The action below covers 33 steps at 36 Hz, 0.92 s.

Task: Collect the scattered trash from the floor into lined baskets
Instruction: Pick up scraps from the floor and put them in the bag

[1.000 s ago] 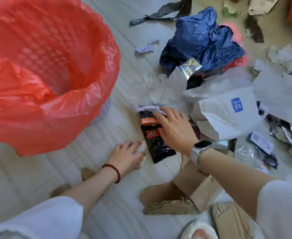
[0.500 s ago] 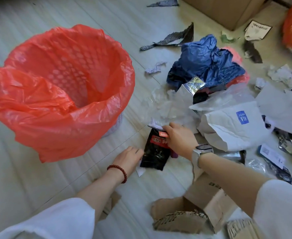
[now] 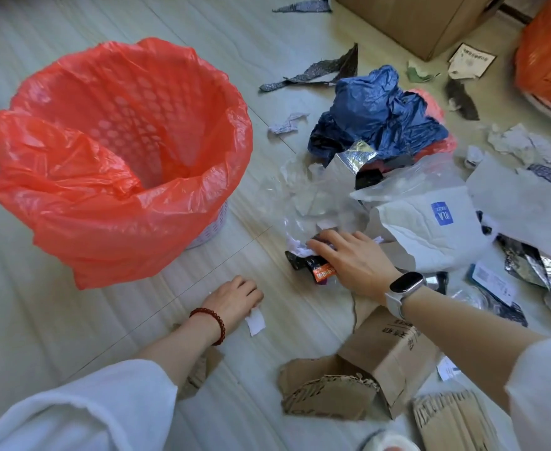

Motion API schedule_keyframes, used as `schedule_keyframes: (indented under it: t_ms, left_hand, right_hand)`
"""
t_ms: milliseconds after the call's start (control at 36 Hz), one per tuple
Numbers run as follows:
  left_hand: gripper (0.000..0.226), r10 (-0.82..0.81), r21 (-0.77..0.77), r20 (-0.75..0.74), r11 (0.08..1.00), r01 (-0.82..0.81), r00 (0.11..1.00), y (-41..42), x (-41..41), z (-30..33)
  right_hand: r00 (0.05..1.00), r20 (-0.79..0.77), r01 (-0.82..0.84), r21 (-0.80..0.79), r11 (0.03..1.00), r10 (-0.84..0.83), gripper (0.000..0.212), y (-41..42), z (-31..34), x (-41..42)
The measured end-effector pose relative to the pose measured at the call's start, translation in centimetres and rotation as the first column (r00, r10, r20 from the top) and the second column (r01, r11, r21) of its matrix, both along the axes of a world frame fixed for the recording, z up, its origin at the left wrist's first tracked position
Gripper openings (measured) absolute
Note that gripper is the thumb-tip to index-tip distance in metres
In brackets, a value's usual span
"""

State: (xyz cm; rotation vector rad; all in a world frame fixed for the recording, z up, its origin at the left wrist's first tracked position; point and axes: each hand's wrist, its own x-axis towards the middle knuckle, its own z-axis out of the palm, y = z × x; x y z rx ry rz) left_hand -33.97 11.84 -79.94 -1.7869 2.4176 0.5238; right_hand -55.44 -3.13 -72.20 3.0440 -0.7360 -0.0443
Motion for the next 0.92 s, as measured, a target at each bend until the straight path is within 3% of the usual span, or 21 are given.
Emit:
schedule_keyframes:
  t_ms: [83, 194, 306, 417, 500, 583, 667, 750, 861, 917]
  left_hand:
    - [0.051, -0.031, -0.005, 0.076, 0.999, 0.032, 0.997, -0.1, 0.0, 0.0]
    - [0.051, 0.011, -0.004, 0.069, 1.0, -0.011, 0.998, -0.2, -0.2, 0.2]
    - [0.032, 0.022, 0.002, 0.057, 1.0, -0.022, 0.998, -0.5, -0.4, 0.5]
    - [0.045, -0.062, -0.006, 0.126, 0.998, 0.063, 0.99, -0.3, -0.5, 0.9]
    - [0.059, -0.063, -0.109, 0.066, 0.992, 0.07, 0.996, -0.5, -1.0, 1.6]
    - [0.067, -0.002, -0.334, -0.073, 0.942, -0.022, 0.997, -2.3, -2.2, 3.8]
    - [0.052, -0.006, -0.55, -0.297, 0.818, -0.166, 0.955, -6.5, -3.2, 7.5]
    - [0.031, -0.042, -0.701, -0.369, 0.669, -0.248, 0.929, -10.9, -3.8, 13.5]
    - [0.016, 0.058, -0.735, -0.481, 0.516, -0.439, 0.875, -14.2, -3.1, 18.7]
    - [0.016, 0.105, -0.694, -0.58, 0.457, -0.557, 0.808, -15.3, -1.3, 23.0]
  right_hand:
    - [1.0, -0.005, -0.001, 0.009, 1.0, 0.001, 0.062, 0.4, -0.3, -0.1]
    - [1.0, -0.022, -0.013, 0.016, 1.0, 0.014, 0.059, 1.1, -0.8, -0.1]
    - [0.998, -0.054, -0.039, 0.0, 0.999, 0.039, 0.057, 1.4, -0.9, -0.1]
    - [0.999, -0.021, -0.041, -0.022, 0.999, 0.04, 0.058, 1.7, -0.6, 0.0]
    - [0.995, 0.099, 0.006, 0.004, 1.0, -0.006, 0.053, 1.0, 1.0, 0.3]
    - [0.967, 0.228, 0.11, 0.028, 0.994, -0.113, 0.047, 0.0, 5.0, 0.6]
    - [0.862, 0.38, 0.311, 0.123, 0.942, -0.334, 0.051, -2.2, 9.3, 1.0]
    - [0.649, 0.607, 0.42, 0.216, 0.881, -0.458, 0.044, -4.5, 13.5, 1.3]
    - [0.427, 0.694, 0.423, 0.414, 0.806, -0.58, 0.036, -5.4, 15.1, 3.4]
    - [0.299, 0.736, 0.346, 0.51, 0.788, -0.607, 0.033, -6.0, 17.4, 5.0]
